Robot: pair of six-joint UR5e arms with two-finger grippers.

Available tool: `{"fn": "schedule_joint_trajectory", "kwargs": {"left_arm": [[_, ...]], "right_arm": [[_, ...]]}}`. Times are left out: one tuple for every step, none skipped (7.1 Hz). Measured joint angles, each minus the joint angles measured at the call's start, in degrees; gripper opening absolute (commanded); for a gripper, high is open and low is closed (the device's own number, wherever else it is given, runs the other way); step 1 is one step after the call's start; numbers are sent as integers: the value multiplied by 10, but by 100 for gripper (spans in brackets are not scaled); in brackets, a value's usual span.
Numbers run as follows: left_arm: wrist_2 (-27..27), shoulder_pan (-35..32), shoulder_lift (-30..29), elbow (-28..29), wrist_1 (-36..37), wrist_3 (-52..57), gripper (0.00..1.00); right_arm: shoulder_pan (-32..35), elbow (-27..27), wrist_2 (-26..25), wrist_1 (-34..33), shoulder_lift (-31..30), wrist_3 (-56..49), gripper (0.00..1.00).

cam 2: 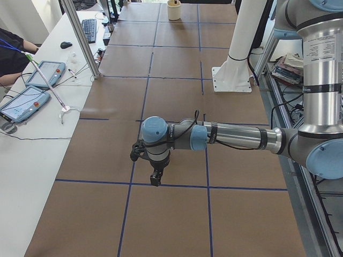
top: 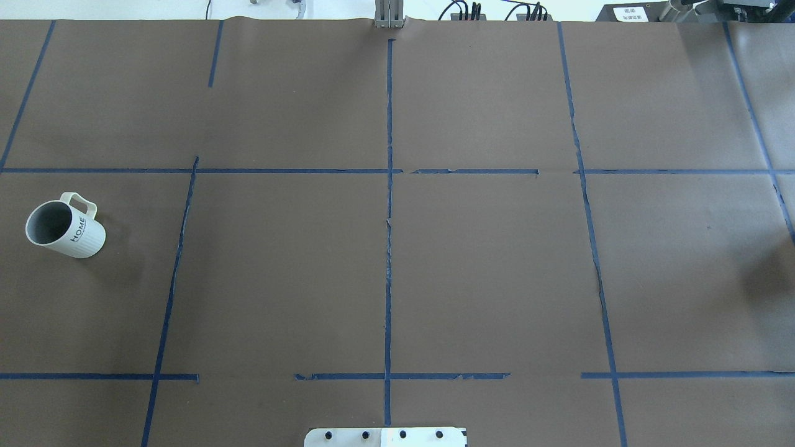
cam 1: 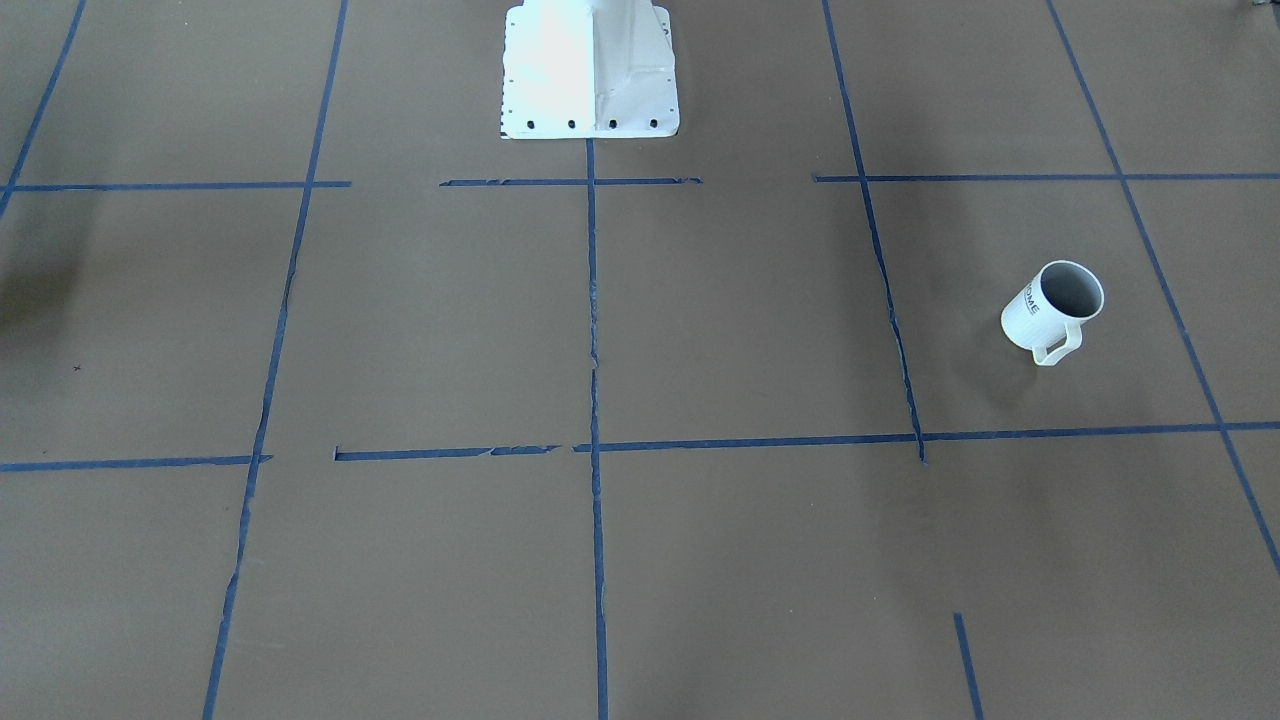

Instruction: Left arm hands cup to right arm to dump lemon

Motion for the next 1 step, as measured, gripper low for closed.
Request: {"fn": "schedule_joint_trajectory", "kwargs": {"left_arm": [[0,0,0,0,0,0,100]], "right_arm": [[0,0,0,1,0,0,100]]}}
